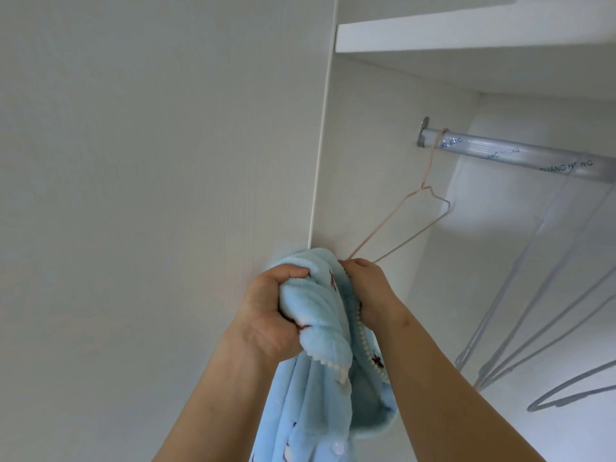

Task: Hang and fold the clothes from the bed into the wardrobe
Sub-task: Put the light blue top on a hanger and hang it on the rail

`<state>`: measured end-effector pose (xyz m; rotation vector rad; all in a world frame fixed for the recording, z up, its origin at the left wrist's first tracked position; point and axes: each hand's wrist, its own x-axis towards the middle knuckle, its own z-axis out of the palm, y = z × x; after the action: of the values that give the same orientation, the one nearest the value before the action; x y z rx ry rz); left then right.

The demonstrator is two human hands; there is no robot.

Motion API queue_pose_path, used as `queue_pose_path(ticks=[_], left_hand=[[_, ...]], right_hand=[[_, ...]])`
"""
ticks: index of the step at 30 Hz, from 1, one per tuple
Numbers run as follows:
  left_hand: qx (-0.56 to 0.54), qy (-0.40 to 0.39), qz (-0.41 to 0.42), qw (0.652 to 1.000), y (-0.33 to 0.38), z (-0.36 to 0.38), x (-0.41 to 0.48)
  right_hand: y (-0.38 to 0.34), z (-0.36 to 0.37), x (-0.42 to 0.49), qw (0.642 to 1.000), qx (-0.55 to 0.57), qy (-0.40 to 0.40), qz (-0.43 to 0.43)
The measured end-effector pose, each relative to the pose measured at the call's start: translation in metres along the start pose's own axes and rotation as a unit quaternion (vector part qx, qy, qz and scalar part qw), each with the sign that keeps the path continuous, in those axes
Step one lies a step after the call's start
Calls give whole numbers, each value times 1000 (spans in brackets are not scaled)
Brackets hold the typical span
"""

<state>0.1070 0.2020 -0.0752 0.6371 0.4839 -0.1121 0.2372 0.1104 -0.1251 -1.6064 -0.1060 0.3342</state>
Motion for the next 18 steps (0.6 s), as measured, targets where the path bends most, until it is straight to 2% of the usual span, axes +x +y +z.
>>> queue_pose_path(ticks=[3, 6, 18], left_hand=[[11, -12, -2, 1000, 1, -2, -1], [11, -18, -6, 1000, 2, -5, 1], [27, -57, -5, 998, -4, -17, -6]], right_hand=[[-1, -6, -3, 999, 2, 43, 6], [1, -13, -8, 995, 54, 80, 4], [-1, -28, -40, 988, 115, 93, -41]])
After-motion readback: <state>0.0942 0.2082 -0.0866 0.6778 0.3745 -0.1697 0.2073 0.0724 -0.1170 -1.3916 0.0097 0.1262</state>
